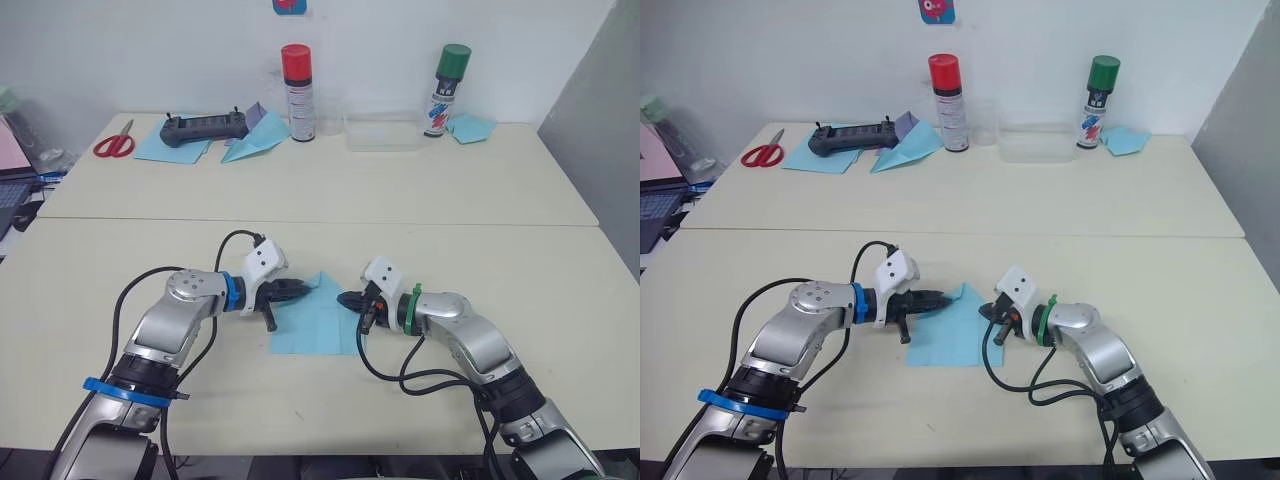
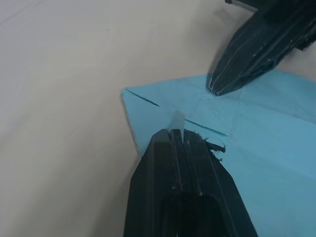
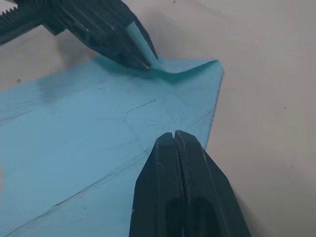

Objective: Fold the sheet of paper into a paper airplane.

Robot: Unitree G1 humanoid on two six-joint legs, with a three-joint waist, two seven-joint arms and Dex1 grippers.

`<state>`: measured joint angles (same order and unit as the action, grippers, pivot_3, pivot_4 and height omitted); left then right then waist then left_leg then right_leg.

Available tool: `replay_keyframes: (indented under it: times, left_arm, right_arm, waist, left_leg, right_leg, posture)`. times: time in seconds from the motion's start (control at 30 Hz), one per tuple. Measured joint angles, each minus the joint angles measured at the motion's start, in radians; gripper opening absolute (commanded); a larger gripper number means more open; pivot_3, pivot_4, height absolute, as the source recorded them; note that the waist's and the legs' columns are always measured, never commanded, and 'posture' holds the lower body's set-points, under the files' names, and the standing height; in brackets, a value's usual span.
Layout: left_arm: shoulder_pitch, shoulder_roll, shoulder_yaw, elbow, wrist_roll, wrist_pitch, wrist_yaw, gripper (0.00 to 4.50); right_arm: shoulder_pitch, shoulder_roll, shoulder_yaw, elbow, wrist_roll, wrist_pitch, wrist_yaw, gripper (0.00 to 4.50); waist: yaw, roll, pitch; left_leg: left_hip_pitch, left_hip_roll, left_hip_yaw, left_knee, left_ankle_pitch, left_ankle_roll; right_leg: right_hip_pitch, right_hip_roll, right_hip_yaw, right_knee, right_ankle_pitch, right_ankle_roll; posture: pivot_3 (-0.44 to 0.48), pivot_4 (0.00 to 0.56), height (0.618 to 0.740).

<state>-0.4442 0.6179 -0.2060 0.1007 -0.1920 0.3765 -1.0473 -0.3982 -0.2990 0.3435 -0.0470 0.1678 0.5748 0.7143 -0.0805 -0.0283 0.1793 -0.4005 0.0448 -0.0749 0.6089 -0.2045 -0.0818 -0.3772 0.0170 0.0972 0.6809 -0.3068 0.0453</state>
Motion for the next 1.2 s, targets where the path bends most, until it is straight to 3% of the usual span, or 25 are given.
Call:
replay_keyframes:
  times: [0.47,0.8,1.2]
  left_arm:
    - [-0.075,-0.001,-0.051,0.095,0.08,-0.081,-0.081,0.02]
    - [-0.082,-0.002,-0.054,0.102,0.09,-0.101,-0.097,0.02]
    - [-0.074,-0.001,-0.048,0.093,0.097,-0.113,-0.097,0.02]
  right_arm:
    - [-0.004,0.036,-0.019,0.018,0.004,0.0,-0.021,0.0]
    - [-0.17,0.168,-0.057,0.212,0.011,-0.002,-0.053,0.0]
    - [-0.195,0.195,-0.026,0.311,-0.033,-0.05,-0.042,0.0]
  waist:
    - [0.0,0.0,0.0]
    - [0.0,0.0,0.0]
    - [-0.001,0.001,0.0]
  left_leg:
    - [0.0,0.0,0.0,0.0,0.0,0.0]
    - [-0.001,0.0,0.0,0.0,0.0,0.0]
    - [-0.001,0.0,0.0,0.0,0.0,0.0]
  right_leg:
    - [0.0,0.0,0.0,0.0,0.0,0.0]
    - [0.0,0.0,-0.001,0.0,0.0,0.0]
    - [-0.001,0.0,0.0,0.001,0.0,0.0]
  posture:
    - [0.0,0.15,0.74]
    - [0.0,0.15,0.74]
    - [0.0,0.15,0.74]
